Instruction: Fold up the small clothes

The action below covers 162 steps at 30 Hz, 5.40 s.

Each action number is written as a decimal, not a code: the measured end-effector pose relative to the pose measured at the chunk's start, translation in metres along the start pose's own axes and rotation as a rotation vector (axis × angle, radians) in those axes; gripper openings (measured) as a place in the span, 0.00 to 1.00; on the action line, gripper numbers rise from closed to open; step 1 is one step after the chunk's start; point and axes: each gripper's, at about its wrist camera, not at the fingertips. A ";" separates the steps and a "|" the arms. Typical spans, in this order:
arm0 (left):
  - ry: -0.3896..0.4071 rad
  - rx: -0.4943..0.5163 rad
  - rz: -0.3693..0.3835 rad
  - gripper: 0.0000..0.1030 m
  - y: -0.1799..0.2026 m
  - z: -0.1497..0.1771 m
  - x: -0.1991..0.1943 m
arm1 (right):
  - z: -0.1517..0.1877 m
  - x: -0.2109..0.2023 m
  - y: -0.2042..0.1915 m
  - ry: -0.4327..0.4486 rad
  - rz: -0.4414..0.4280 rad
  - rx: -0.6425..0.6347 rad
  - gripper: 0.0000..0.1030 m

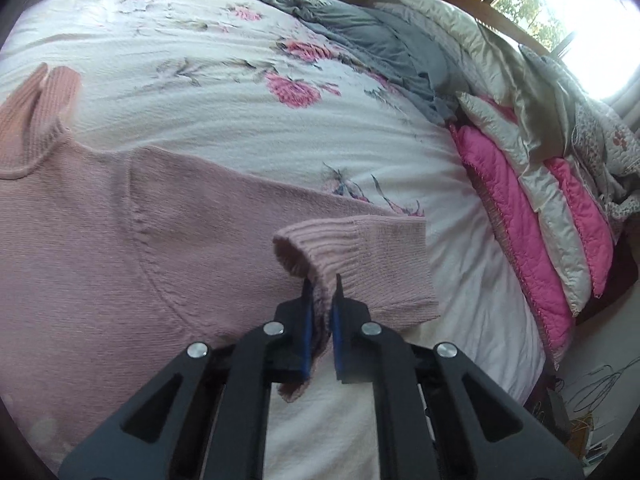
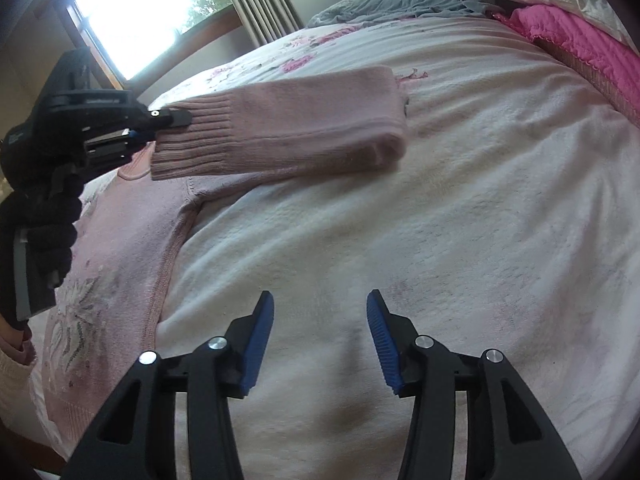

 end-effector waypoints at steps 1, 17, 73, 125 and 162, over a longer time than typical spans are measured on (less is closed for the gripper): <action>0.016 0.009 -0.012 0.06 -0.007 -0.003 -0.010 | 0.000 0.000 -0.004 0.000 -0.004 -0.006 0.47; 0.162 -0.101 -0.306 0.06 -0.196 -0.045 -0.148 | -0.014 0.025 -0.075 -0.026 -0.077 -0.084 0.49; 0.208 -0.343 -0.576 0.50 -0.406 0.025 -0.328 | 0.000 0.099 -0.283 -0.249 -0.246 -0.256 0.71; 0.583 -0.594 -0.663 0.05 -0.542 0.000 -0.474 | 0.083 0.099 -0.348 -0.323 -0.289 -0.368 0.74; 0.217 -0.377 -0.214 0.10 -0.359 0.007 -0.207 | 0.066 0.091 -0.280 -0.291 -0.224 -0.255 0.74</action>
Point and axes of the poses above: each gripper's, at about its wrist camera, not at the fingertips, and x roughly the way its jaws point, y to its right, z to its underside, and after that the axes turned 14 degrees about y, right-handed
